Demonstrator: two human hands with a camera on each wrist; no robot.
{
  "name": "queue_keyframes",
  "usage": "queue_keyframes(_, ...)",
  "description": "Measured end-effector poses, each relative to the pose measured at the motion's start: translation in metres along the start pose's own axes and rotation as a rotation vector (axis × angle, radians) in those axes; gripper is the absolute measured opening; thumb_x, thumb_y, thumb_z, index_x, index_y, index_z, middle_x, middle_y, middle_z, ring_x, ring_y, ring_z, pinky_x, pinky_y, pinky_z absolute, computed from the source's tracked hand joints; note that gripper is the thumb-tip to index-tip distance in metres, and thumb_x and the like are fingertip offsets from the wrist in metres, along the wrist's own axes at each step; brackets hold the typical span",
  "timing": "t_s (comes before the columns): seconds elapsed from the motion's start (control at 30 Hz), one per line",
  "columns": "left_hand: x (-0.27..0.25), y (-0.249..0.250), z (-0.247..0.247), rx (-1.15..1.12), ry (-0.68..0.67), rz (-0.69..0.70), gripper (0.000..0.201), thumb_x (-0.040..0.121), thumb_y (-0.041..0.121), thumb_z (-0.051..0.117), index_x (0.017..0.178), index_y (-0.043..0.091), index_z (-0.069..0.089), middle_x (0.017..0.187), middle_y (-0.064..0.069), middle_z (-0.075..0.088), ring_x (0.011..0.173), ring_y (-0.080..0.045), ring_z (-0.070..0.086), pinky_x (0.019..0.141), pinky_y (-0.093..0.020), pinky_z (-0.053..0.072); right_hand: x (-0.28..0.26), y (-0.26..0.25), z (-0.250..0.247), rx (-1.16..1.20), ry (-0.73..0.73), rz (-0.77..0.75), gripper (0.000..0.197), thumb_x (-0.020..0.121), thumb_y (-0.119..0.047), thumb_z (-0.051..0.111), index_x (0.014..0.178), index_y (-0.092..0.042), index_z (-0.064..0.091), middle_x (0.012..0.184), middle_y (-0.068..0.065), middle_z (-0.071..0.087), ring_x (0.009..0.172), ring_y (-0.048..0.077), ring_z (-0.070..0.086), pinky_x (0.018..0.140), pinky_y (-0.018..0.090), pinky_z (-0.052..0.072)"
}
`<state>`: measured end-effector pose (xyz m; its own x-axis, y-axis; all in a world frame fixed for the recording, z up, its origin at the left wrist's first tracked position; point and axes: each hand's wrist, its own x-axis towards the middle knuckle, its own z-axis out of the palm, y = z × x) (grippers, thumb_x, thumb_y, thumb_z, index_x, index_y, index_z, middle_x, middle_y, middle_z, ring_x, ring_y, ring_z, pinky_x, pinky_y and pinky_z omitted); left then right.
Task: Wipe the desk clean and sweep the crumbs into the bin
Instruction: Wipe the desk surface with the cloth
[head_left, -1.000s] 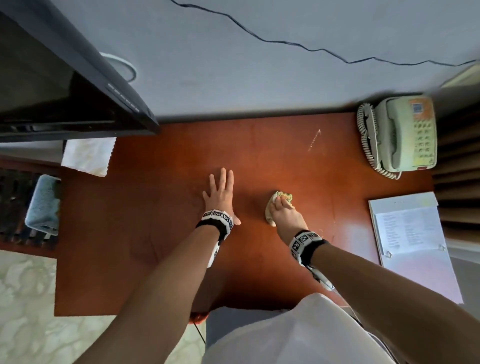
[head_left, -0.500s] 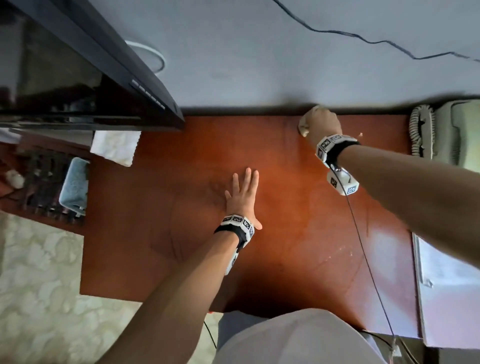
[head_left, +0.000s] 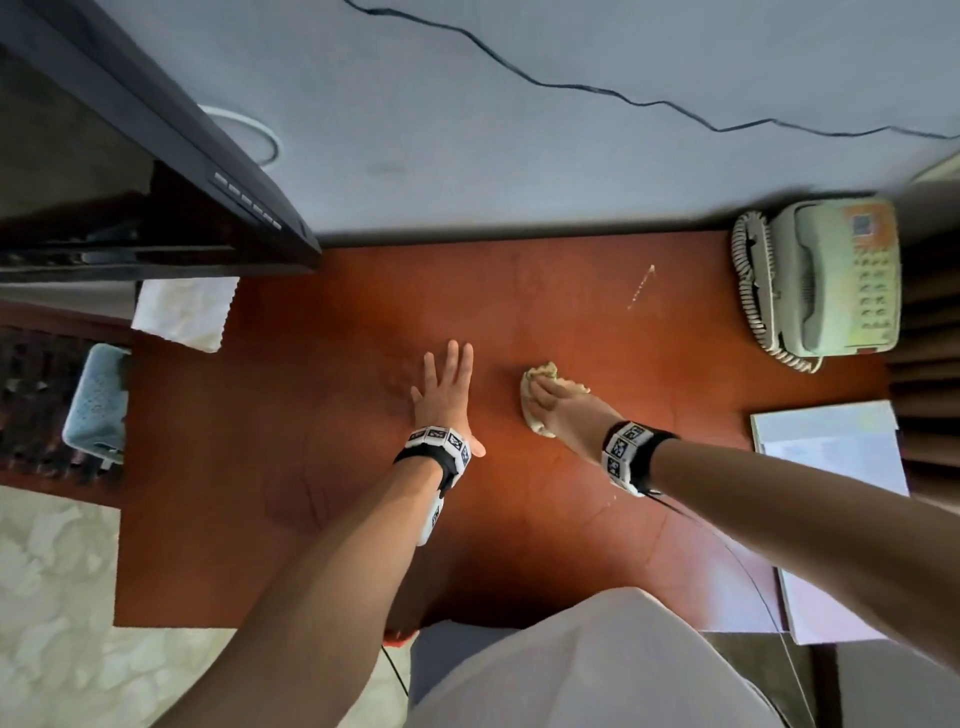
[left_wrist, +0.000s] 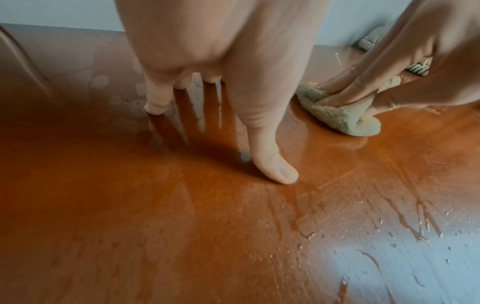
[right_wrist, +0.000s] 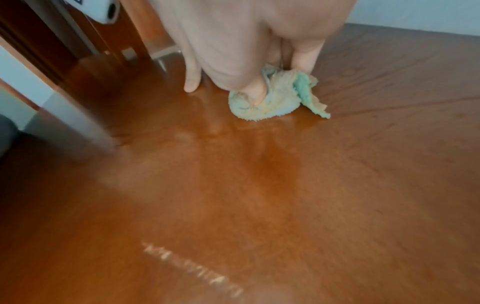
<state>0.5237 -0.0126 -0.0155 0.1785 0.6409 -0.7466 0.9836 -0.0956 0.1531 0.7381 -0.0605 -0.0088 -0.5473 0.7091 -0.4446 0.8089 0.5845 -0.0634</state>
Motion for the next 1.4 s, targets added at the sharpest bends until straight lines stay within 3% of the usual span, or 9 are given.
queue_keyframes(0.1, 0.001, 0.0, 0.001, -0.013, 0.018, 0.01, 0.167, 0.048, 0.044, 0.101, 0.157, 0.031, -0.025, 0.164, 0.01, -0.031, 0.154, -0.034, -0.02, 0.119, -0.068, 0.016, 0.005, 0.02, -0.008, -0.007, 0.011, 0.003, 0.054, 0.099, -0.003, 0.03, 0.153, -0.002, 0.024, 0.16, 0.012, 0.026, 0.148, 0.026, 0.024, 0.12, 0.033, 0.018)
queue_keyframes(0.33, 0.006, -0.002, 0.007, -0.049, 0.026, 0.012, 0.168, 0.046, 0.041, 0.102, 0.157, 0.033, -0.024, 0.164, 0.012, -0.031, 0.153, -0.033, -0.021, 0.117, -0.069, 0.013, 0.103, 0.103, -0.057, 0.273, -0.01, 0.396, 0.064, 0.088, 0.001, 0.06, 0.147, -0.001, 0.037, 0.154, 0.021, 0.032, 0.128, 0.042, 0.049, 0.102, 0.047, 0.046)
queue_keyframes(0.57, 0.007, -0.002, 0.007, -0.072, 0.025, -0.001, 0.169, 0.046, 0.038, 0.102, 0.155, 0.036, -0.026, 0.163, 0.013, -0.032, 0.153, -0.032, -0.023, 0.117, -0.07, 0.01, 0.14, 0.11, -0.09, 0.297, -0.035, 0.475, 0.06, 0.089, 0.007, 0.05, 0.145, 0.013, 0.028, 0.143, 0.033, 0.039, 0.129, 0.044, 0.044, 0.103, 0.045, 0.043)
queue_keyframes(0.8, 0.003, 0.0, 0.003, 0.001, 0.026, -0.024, 0.169, 0.045, 0.042, 0.102, 0.155, 0.034, -0.027, 0.163, 0.01, -0.033, 0.153, -0.033, -0.021, 0.118, -0.068, 0.016, 0.036, 0.035, -0.016, 0.182, -0.016, 0.259, 0.062, 0.09, -0.002, 0.049, 0.15, 0.001, 0.033, 0.154, 0.018, 0.033, 0.144, 0.034, 0.03, 0.113, 0.045, 0.035)
queue_keyframes(0.9, -0.002, 0.016, -0.002, 0.096, 0.026, -0.049, 0.169, 0.047, 0.043, 0.101, 0.156, 0.027, -0.027, 0.164, 0.001, -0.032, 0.154, -0.037, -0.016, 0.119, -0.066, 0.02, -0.035, -0.007, 0.021, 0.125, -0.031, 0.059, 0.062, 0.078, -0.011, 0.034, 0.134, 0.002, 0.057, 0.136, 0.019, 0.057, 0.129, 0.032, 0.052, 0.112, 0.04, 0.039)
queue_keyframes(1.07, 0.001, 0.058, -0.012, 0.177, 0.067, 0.09, 0.172, 0.041, 0.049, 0.101, 0.156, 0.029, -0.026, 0.164, 0.001, -0.032, 0.154, -0.034, -0.019, 0.119, -0.065, 0.014, -0.11, -0.035, 0.048, -0.009, -0.149, -0.104, 0.053, 0.068, -0.013, 0.07, 0.121, -0.009, 0.071, 0.122, 0.007, 0.07, 0.114, 0.02, 0.066, 0.095, 0.025, 0.051)
queue_keyframes(1.13, 0.009, 0.073, -0.019, 0.184, 0.06, 0.119, 0.171, 0.042, 0.048, 0.101, 0.157, 0.026, -0.023, 0.165, 0.001, -0.029, 0.155, -0.033, -0.017, 0.121, -0.064, 0.016, -0.11, -0.026, 0.055, 0.027, -0.111, -0.077, 0.052, 0.071, -0.013, 0.072, 0.123, -0.013, 0.07, 0.123, 0.001, 0.069, 0.115, 0.016, 0.065, 0.09, 0.021, 0.053)
queue_keyframes(1.3, 0.03, 0.086, -0.021, 0.2, 0.035, 0.106, 0.168, 0.045, 0.044, 0.102, 0.159, 0.021, -0.021, 0.165, 0.002, -0.029, 0.155, -0.034, -0.014, 0.119, -0.064, 0.023, -0.061, 0.036, 0.021, 0.127, -0.019, 0.163, 0.059, 0.089, 0.0, 0.029, 0.146, -0.004, 0.044, 0.145, 0.011, 0.05, 0.135, 0.026, 0.047, 0.093, 0.033, 0.055)
queue_keyframes(1.4, 0.034, 0.082, -0.016, 0.186, 0.023, 0.122, 0.169, 0.045, 0.044, 0.102, 0.158, 0.023, -0.022, 0.165, 0.003, -0.03, 0.154, -0.033, -0.017, 0.119, -0.064, 0.02, -0.013, 0.1, -0.017, 0.278, -0.008, 0.364, 0.061, 0.093, 0.001, 0.046, 0.152, -0.006, 0.03, 0.154, 0.011, 0.032, 0.138, 0.032, 0.04, 0.097, 0.045, 0.052)
